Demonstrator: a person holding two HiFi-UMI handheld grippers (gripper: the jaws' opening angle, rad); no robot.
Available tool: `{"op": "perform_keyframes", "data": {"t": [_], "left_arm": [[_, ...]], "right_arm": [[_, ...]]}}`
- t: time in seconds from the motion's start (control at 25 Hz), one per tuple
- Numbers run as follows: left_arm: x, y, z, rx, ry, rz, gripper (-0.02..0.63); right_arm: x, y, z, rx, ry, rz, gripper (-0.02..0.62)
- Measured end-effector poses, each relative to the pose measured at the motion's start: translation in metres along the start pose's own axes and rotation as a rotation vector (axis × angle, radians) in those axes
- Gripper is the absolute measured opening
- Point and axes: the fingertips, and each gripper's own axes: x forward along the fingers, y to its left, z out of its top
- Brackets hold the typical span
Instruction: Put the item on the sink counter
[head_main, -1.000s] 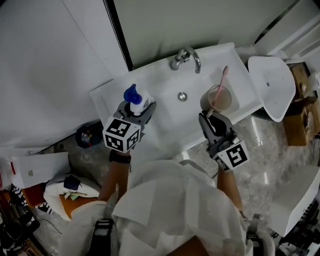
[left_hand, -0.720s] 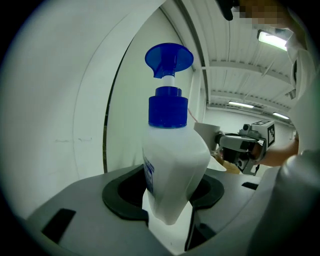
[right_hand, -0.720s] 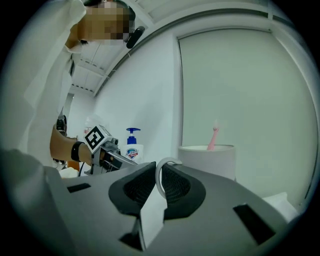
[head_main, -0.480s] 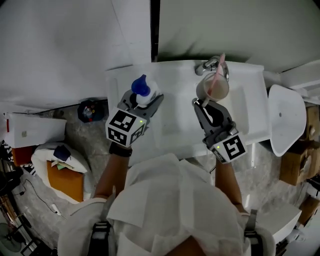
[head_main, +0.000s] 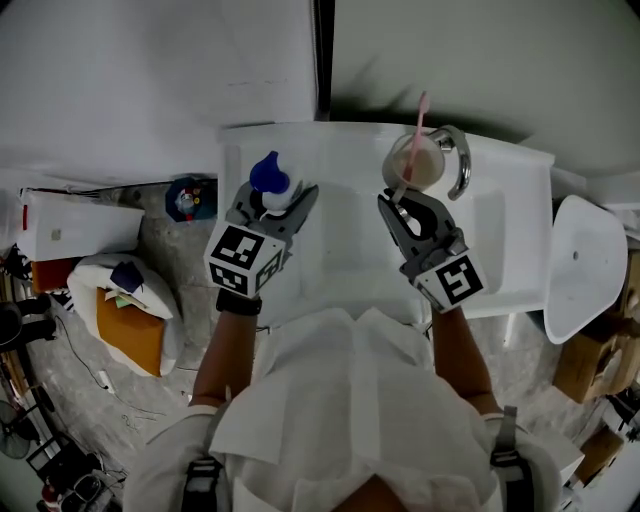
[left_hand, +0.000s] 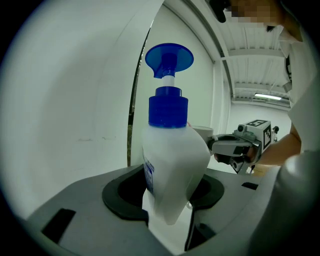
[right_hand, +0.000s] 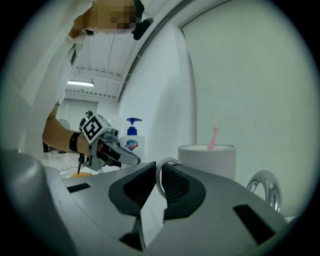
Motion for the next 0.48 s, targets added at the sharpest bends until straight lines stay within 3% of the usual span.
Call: {"op": "perform_keyframes", "data": {"t": [0.48], "left_arm": [[-0.002, 0.01, -0.002, -0.018, 0.011, 0.092, 0.215]], "right_arm": [[0.031, -0.032, -0.062, 0.052, 0.05, 0.027, 0.037]]}}
